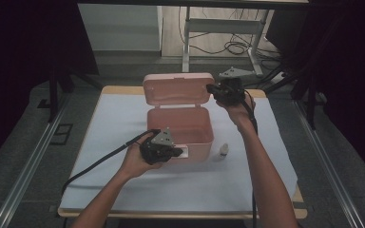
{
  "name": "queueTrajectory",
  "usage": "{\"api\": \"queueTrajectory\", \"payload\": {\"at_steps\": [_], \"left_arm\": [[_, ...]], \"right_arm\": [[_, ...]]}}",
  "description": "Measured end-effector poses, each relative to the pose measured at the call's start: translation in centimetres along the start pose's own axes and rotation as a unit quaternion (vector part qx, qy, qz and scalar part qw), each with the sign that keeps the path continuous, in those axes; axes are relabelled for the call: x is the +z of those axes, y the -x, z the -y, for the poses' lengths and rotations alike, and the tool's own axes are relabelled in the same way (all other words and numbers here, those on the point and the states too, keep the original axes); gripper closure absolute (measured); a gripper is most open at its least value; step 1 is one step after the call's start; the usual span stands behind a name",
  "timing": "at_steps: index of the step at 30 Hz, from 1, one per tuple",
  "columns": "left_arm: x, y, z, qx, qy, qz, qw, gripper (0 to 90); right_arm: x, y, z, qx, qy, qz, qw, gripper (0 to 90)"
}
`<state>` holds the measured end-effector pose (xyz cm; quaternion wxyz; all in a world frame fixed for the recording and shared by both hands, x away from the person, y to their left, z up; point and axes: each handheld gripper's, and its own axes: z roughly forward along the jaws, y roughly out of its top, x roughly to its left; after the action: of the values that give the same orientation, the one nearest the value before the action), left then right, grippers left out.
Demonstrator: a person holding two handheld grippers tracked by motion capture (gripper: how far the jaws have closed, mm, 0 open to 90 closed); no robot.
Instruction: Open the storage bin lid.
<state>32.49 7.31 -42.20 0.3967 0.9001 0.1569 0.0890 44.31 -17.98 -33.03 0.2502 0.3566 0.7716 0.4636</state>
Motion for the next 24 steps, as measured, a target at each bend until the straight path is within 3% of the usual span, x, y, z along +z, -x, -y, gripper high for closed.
{"api": "queueTrajectory", "payload": {"at_steps": [9, 24], "left_arm": [[0.0, 0.0, 0.0, 0.0, 0.0, 0.0, 1.0, 90.0], [0.0, -0.1, 0.0, 0.0, -0.001, 0.001, 1.0, 90.0]], "right_arm": [[1.1, 0.7, -0.5, 0.007, -0.004, 0.003, 1.0, 89.9], [3.1, 1.7, 0.3, 0.024, -0.03, 0.006, 0.9992, 89.8]]}}
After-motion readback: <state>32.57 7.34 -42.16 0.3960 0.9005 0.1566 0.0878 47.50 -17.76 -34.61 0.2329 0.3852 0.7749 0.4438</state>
